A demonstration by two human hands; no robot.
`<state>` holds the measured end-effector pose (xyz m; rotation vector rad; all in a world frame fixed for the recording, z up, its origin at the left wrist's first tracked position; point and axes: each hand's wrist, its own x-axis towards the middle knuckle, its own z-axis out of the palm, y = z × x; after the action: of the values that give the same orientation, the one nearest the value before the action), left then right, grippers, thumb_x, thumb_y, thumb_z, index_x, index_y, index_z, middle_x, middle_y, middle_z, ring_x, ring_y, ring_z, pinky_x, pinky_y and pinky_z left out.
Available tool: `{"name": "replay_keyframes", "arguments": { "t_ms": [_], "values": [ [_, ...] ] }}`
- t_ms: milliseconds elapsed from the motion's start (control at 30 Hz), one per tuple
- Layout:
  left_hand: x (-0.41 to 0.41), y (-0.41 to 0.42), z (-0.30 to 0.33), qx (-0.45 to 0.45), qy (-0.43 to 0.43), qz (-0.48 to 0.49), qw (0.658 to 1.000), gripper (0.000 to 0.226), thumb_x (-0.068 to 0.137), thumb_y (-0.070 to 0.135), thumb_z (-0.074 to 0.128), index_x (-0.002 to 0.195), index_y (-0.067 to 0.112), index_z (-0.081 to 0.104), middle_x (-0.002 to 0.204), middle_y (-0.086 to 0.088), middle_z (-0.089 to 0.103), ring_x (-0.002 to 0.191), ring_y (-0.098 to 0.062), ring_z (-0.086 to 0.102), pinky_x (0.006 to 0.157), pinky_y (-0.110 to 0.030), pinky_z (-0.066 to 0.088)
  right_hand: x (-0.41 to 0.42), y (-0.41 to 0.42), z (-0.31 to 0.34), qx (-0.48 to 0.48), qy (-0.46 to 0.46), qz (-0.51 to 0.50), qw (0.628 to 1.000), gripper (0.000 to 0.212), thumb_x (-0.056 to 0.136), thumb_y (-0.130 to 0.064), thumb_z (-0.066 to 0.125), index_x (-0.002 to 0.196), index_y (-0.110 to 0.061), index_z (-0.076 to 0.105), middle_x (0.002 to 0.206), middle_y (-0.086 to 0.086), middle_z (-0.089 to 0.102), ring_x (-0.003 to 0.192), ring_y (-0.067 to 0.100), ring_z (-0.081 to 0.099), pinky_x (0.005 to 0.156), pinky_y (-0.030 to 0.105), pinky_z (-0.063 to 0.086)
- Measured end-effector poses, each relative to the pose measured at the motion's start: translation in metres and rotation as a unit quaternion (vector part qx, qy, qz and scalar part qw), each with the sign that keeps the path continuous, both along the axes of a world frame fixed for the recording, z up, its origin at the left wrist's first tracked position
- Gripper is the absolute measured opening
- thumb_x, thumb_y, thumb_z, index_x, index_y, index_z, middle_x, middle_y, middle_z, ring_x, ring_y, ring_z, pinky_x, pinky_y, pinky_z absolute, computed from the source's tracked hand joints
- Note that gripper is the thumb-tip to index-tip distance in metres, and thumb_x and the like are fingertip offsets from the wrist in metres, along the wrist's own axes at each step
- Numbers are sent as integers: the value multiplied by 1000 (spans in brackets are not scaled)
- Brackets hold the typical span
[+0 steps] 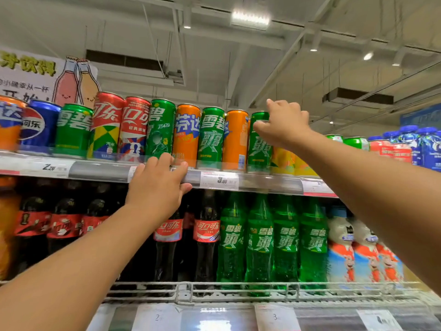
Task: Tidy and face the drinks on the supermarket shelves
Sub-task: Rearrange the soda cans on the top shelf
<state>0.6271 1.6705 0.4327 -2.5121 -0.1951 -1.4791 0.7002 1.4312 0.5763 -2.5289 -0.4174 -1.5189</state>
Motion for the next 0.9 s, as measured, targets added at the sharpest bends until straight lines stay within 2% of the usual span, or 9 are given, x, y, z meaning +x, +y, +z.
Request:
{"name": "replay_keyframes", "arguments": {
  "t_ms": [100,267,333,433,467,600,667,767,900],
  "values": [
    [-1,1,0,-4,6,-6,1000,56,95,55,43,144,30,36,136,-4,37,116,-26,38,96,-40,36,12,3,5,19,40,12,999,62,84,-60,47,133,-22,49,129,10,55,121,35,44,94,47,33],
    [0,0,-4,-2,3,4,1000,56,97,52,39,147,28,31,140,-6,34,118,-27,37,105,-44,32,9,8,4,80,6,73,994,55,78,-69,57,112,-26,46,107,4,60,104,30,51,86,45,32],
    [1,1,-5,0,6,8,1000,56,98,53,36,148,29,28,142,-5,32,120,-27,36,107,-44,31,2,8,1,101,13,115,988,50,78,-65,64,105,-29,40,97,-2,58,91,24,51,84,44,32],
    [1,3,-5,1,11,8,1000,57,98,53,34,149,31,25,144,-4,31,121,-26,35,108,-43,29,-5,4,-1,131,16,177,975,52,77,-52,75,104,-25,40,98,1,58,85,22,55,77,38,45],
    [1,3,-6,1,14,9,1000,56,98,53,33,149,31,23,145,-4,30,122,-26,35,109,-43,28,-8,3,-2,147,21,198,969,55,76,-48,77,108,-23,41,102,4,59,87,22,57,73,37,50],
    [-3,2,-5,-4,26,5,1000,56,99,52,31,150,32,21,147,-3,28,123,-26,34,111,-42,27,-15,0,-5,209,40,250,945,71,72,-39,83,128,-11,49,120,7,57,103,22,55,85,39,54],
    [-5,2,-3,-7,34,2,999,56,99,52,32,150,32,20,148,-3,27,124,-26,33,110,-42,26,-22,-2,-5,213,18,255,943,62,72,-37,83,121,-10,57,114,8,59,98,22,57,80,37,54],
    [-10,1,1,-11,66,-2,998,61,98,54,32,152,31,16,151,-4,22,128,-27,30,112,-43,24,-39,-11,2,218,-16,299,929,48,71,-35,81,104,-6,62,101,12,63,93,27,61,79,45,56],
    [-23,3,3,-42,136,-39,989,70,94,61,37,153,30,16,158,-4,15,140,-28,20,116,-44,17,-65,-17,7,231,36,382,894,40,69,-31,84,96,-6,66,92,11,69,87,24,68,78,45,59]
  ]
}}
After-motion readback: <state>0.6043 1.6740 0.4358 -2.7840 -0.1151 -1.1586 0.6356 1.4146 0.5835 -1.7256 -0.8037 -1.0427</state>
